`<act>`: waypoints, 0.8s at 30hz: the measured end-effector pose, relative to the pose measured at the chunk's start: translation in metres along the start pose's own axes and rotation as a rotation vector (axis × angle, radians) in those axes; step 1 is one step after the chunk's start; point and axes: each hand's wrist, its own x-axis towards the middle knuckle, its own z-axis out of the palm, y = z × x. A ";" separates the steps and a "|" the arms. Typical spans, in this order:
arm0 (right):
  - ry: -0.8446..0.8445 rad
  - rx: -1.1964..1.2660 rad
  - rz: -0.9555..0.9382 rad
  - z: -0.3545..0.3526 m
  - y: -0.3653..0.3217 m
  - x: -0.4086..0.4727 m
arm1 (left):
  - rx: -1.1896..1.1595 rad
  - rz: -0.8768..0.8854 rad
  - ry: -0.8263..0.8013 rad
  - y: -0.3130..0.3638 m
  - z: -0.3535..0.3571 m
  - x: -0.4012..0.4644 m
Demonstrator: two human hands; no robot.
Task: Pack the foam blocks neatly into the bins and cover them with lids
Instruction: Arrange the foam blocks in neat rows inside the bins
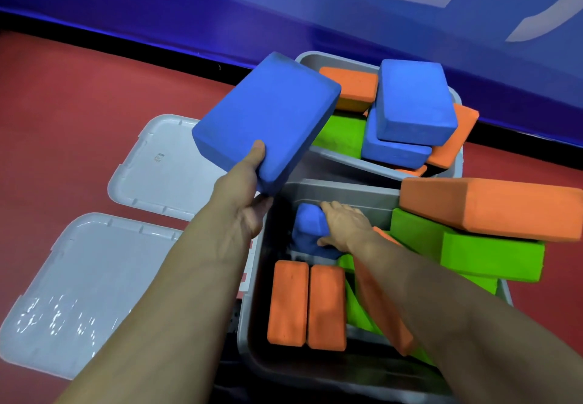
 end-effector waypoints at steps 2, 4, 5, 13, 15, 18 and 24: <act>0.019 0.022 0.005 0.000 0.000 -0.001 | -0.016 -0.006 -0.012 -0.001 0.002 0.000; 0.040 0.066 0.011 -0.002 -0.002 -0.004 | -0.004 -0.005 -0.002 -0.002 0.001 -0.001; 0.057 0.087 0.014 -0.004 -0.003 -0.007 | 0.006 -0.003 0.010 -0.001 0.000 -0.001; 0.123 0.370 0.113 -0.044 -0.001 -0.034 | 0.002 0.018 0.018 0.001 -0.004 -0.011; 0.134 0.404 0.093 -0.059 0.000 -0.046 | 0.001 0.023 0.013 0.002 -0.005 -0.015; 0.168 0.431 0.116 -0.080 0.003 -0.064 | -0.001 0.041 0.008 0.004 -0.007 -0.021; 0.211 0.537 0.230 -0.092 0.008 -0.091 | -0.014 0.058 0.024 0.003 -0.012 -0.038</act>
